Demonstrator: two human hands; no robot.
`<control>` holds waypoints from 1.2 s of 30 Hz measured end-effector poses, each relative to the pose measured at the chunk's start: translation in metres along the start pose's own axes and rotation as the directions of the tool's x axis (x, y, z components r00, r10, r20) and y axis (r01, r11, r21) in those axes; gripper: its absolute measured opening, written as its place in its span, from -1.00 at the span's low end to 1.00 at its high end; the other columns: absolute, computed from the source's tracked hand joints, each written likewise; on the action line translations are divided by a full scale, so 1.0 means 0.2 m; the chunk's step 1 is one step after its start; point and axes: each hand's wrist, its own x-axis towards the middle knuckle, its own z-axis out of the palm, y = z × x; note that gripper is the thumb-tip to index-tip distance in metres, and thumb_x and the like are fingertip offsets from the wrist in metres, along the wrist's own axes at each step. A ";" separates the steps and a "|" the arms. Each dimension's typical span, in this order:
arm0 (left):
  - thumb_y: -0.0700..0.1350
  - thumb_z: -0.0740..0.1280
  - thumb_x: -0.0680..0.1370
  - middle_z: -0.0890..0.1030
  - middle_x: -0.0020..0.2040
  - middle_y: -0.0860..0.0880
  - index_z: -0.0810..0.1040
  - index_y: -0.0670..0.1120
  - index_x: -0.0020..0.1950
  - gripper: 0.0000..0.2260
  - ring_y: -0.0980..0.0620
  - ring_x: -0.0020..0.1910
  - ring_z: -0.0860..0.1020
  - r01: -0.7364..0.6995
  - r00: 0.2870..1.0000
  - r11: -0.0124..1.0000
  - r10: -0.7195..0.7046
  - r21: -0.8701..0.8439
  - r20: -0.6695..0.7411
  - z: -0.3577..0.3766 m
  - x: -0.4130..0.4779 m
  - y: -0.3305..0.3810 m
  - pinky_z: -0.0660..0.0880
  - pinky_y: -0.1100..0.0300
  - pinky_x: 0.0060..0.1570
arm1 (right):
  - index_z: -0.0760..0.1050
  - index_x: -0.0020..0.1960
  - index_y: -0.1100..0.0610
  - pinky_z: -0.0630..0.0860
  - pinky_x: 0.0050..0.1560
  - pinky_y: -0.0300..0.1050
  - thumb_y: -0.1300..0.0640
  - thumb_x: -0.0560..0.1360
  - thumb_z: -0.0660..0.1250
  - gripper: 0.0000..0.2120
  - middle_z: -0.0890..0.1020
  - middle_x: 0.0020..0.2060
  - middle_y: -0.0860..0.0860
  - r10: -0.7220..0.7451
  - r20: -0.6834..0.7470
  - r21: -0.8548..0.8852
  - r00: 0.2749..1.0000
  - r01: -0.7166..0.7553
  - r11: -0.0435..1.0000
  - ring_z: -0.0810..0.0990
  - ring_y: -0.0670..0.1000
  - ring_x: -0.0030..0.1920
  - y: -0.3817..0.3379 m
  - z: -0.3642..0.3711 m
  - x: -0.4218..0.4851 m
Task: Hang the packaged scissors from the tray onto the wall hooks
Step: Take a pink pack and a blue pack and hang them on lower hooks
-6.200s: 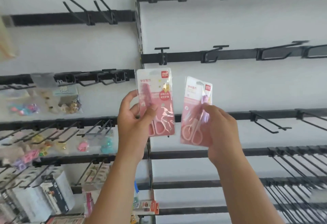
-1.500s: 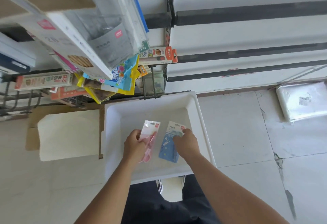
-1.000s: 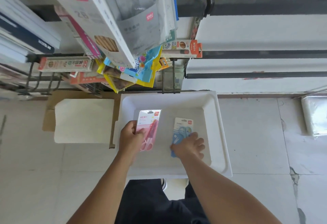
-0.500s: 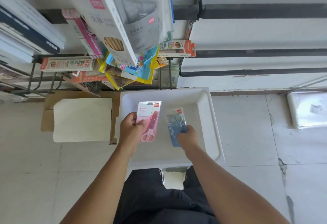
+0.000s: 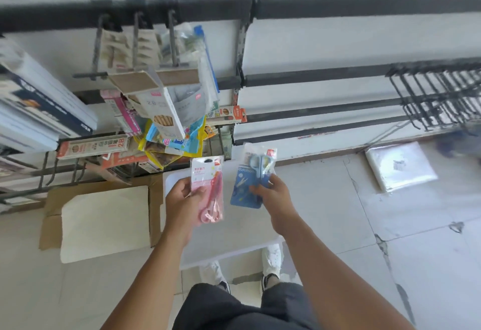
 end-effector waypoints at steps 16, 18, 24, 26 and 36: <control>-0.32 0.36 0.53 0.74 -0.14 0.07 0.64 -0.03 0.02 -0.79 0.11 -0.24 0.69 -0.357 0.932 0.899 0.360 -0.253 -0.037 0.40 -0.56 0.46 0.56 0.26 -0.37 | 0.44 0.31 0.24 0.64 -0.07 -0.12 0.29 0.62 0.30 -0.73 0.69 0.15 0.19 -0.403 0.269 0.174 0.875 0.367 0.914 0.74 0.07 0.04 -0.61 -0.44 -0.39; -0.34 0.34 0.54 0.73 -0.08 0.02 0.63 -0.04 0.06 -0.77 0.13 -0.24 0.69 -0.393 0.918 0.874 0.389 -0.285 -0.073 0.51 -0.67 0.48 0.56 0.27 -0.36 | 0.42 0.29 0.21 0.64 -0.11 -0.16 0.32 0.61 0.30 -0.74 0.69 0.13 0.16 -0.430 0.288 0.200 0.855 0.386 0.901 0.75 0.01 -0.02 -0.69 -0.60 -0.46; -0.34 0.35 0.52 0.75 -0.09 0.03 0.70 0.04 -0.07 -0.71 0.05 -0.13 0.68 -0.523 0.851 0.800 0.506 -0.293 -0.139 0.88 -0.96 0.59 0.58 0.18 -0.18 | 0.40 0.22 0.08 0.66 0.09 0.11 0.30 0.59 0.33 -0.74 0.67 0.16 0.19 -0.527 0.278 0.177 0.803 0.496 0.850 0.69 0.20 0.13 -0.90 -1.02 -0.61; -0.34 0.34 0.52 0.75 -0.11 0.05 0.67 0.02 -0.04 -0.74 0.09 -0.17 0.69 -0.542 0.838 0.778 0.531 -0.318 -0.128 0.97 -1.05 0.65 0.57 0.20 -0.23 | 0.41 0.19 0.05 0.65 0.11 0.14 0.28 0.59 0.34 -0.75 0.67 0.15 0.18 -0.551 0.265 0.157 0.792 0.528 0.835 0.69 0.22 0.13 -0.98 -1.13 -0.66; -0.19 0.41 0.41 0.73 0.09 -0.07 0.66 -0.03 0.12 -0.71 -0.16 0.14 0.65 -0.630 0.747 0.655 0.658 -0.416 -0.096 1.38 -1.30 1.06 0.51 -0.10 0.09 | 0.40 0.20 -0.08 0.57 -0.20 -0.34 0.23 0.61 0.31 -0.72 0.71 -0.11 -0.15 -0.819 0.105 0.104 0.565 0.812 0.574 0.71 -0.18 -0.09 -1.38 -1.45 -0.82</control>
